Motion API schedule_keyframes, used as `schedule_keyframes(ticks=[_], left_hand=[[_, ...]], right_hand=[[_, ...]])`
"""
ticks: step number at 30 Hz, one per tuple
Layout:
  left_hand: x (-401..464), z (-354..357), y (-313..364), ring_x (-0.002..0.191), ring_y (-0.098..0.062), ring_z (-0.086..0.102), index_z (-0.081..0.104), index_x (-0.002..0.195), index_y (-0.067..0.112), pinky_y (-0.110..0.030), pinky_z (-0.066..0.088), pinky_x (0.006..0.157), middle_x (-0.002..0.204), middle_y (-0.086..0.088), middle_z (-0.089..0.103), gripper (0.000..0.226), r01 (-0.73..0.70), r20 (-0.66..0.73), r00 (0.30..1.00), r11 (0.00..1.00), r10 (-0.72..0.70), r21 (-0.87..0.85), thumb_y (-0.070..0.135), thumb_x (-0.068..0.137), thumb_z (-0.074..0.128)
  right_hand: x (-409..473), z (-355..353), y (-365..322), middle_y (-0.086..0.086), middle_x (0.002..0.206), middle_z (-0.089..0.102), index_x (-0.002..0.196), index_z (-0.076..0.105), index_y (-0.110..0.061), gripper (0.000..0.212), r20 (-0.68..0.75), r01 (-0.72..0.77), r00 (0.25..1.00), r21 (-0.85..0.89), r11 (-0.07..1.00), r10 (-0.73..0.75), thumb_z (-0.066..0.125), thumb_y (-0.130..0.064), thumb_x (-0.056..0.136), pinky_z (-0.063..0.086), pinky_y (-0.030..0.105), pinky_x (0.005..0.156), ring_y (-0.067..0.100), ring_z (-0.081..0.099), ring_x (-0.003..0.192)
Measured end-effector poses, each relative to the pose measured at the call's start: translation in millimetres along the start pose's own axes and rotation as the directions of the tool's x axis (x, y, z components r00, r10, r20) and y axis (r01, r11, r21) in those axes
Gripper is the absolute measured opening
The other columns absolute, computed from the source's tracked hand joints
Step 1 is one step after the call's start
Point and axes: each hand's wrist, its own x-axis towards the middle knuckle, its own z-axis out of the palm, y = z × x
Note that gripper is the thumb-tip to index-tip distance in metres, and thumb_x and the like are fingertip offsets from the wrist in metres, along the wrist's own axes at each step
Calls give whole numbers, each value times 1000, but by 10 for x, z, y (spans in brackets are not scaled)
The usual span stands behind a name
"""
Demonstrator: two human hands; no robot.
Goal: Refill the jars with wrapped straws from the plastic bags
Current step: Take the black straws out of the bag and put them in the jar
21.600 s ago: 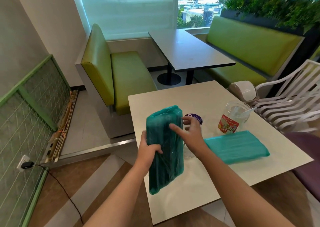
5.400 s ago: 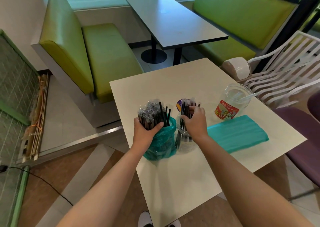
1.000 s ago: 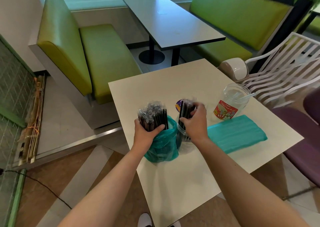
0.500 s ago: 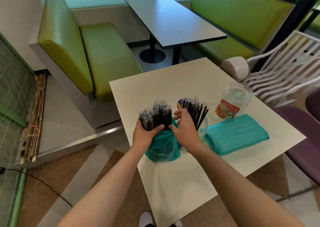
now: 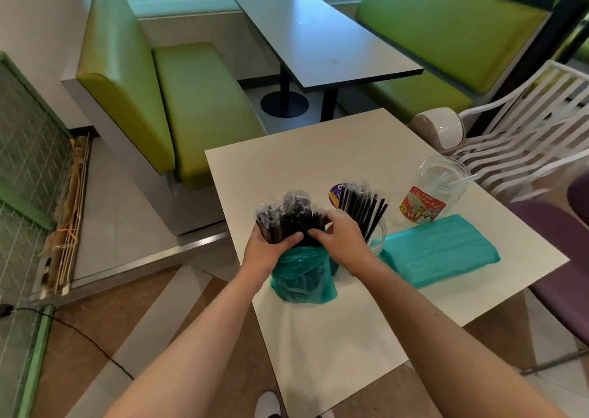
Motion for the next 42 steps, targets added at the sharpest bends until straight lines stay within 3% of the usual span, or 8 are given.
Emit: schedule_keyframes(ticks=[4,13,18,23,27,33,37,42], left_hand=[[7,30,-1,107,-16,64,53,126,19,-39,53,96,116,3,67,75,6,-53,999,1000,-6,2,33,63,91],[-83,104,58,108,-15,61,48,126,23,-29,51,90,116,4,64,70,-26,-10,1000,999,27,30,29,68,88],[-94,111,45,107,-14,62,48,125,24,-28,53,86,116,4,64,69,-36,42,998,999,36,19,25,69,88],[-140,115,69,97,-3,60,45,124,22,-10,51,63,110,7,62,68,-57,74,996,998,56,10,14,71,87],[-159,118,67,98,-1,58,42,122,26,-12,48,70,110,11,60,77,-77,67,995,995,73,59,18,63,91],[-127,155,57,102,-10,59,43,118,27,-17,47,75,109,11,60,73,-103,-8,995,991,104,82,23,63,92],[-127,176,75,104,-11,56,43,118,26,-18,45,79,112,8,58,70,-111,-31,993,988,115,103,23,66,90],[-128,216,99,103,-10,53,40,116,26,-12,41,71,113,9,55,71,-118,-31,992,985,122,124,27,66,90]], right_hand=[[-44,-22,-6,0,99,59,106,60,-11,19,1,3,1000,89,996,-3,61,-26,94,41,27,73,14,55,83],[-61,-31,0,0,110,61,126,53,-14,34,-21,-16,1000,115,993,18,57,-29,96,39,24,75,10,52,83],[-63,-24,3,-1,94,61,122,55,-12,33,-13,-13,1000,107,994,15,59,-31,95,40,25,69,8,49,73],[-70,-27,-17,-12,80,50,126,54,-14,35,-2,-11,1000,104,995,11,58,-31,96,35,20,62,-1,43,65],[-94,-42,-41,-15,76,50,125,54,-16,30,23,-4,1000,123,992,1,57,-27,97,35,19,60,-1,44,64],[-129,-85,-66,-2,104,62,115,57,-15,18,98,-30,995,198,980,10,53,-20,99,44,19,72,12,59,89],[-125,-109,-60,1,111,43,117,52,-8,23,21,4,1000,165,986,-8,47,-24,101,36,24,92,12,47,100],[-98,-330,-205,0,101,60,114,48,-14,22,-18,31,999,200,979,-28,40,-31,103,44,37,86,16,56,95]])
